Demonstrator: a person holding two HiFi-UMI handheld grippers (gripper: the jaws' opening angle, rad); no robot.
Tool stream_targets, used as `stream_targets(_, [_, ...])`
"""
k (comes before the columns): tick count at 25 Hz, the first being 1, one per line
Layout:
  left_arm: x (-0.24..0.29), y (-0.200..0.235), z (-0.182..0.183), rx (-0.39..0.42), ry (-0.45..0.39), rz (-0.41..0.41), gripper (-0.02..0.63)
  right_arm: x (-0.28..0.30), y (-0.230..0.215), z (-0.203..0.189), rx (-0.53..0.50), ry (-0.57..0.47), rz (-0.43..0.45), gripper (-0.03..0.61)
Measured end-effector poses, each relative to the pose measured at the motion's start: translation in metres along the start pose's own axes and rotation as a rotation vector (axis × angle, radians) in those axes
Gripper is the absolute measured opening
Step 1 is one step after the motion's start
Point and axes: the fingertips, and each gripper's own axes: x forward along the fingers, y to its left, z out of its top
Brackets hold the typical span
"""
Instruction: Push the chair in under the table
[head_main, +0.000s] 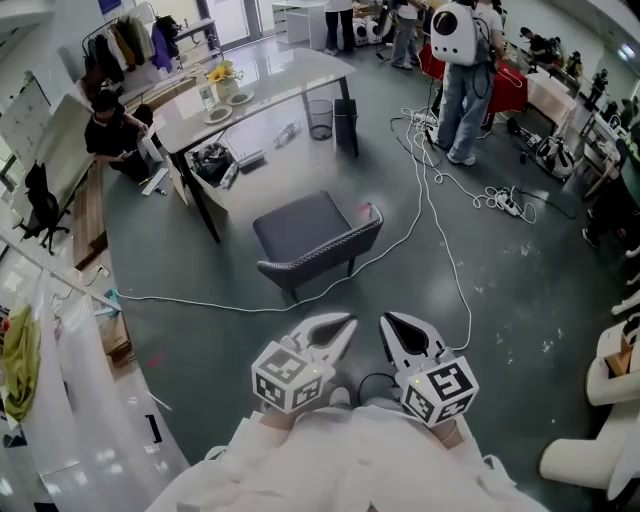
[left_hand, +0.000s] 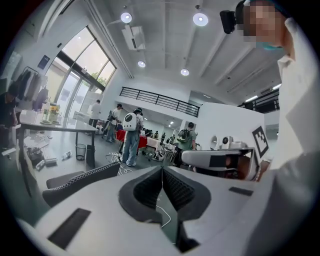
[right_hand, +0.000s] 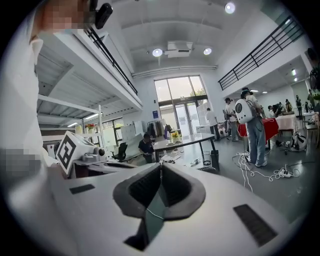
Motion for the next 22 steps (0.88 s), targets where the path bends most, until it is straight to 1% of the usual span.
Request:
stream_targets(5, [0.016, 0.022, -0.002, -0.009, 0.034, -0.005, 0.017, 0.023, -0.015, -0.006, 0.03, 0.028, 0.0, 0.033])
stream_targets(11, [0.033, 0.054, 0.002, -0.009, 0.06, 0.018, 0.017, 0.057, -0.037, -0.003, 0.044, 0.037, 0.012, 0.033])
stream_targets(18, [0.061, 0.097, 0.025, -0.012, 0.053, 0.08, 0.017, 0.106, -0.069, 0.02, 0.03, 0.035, 0.071, 0.033])
stream_targets(22, [0.082, 0.121, 0.034, -0.033, 0.053, 0.135, 0.017, 0.132, -0.091, 0.031, 0.021, 0.051, 0.126, 0.034])
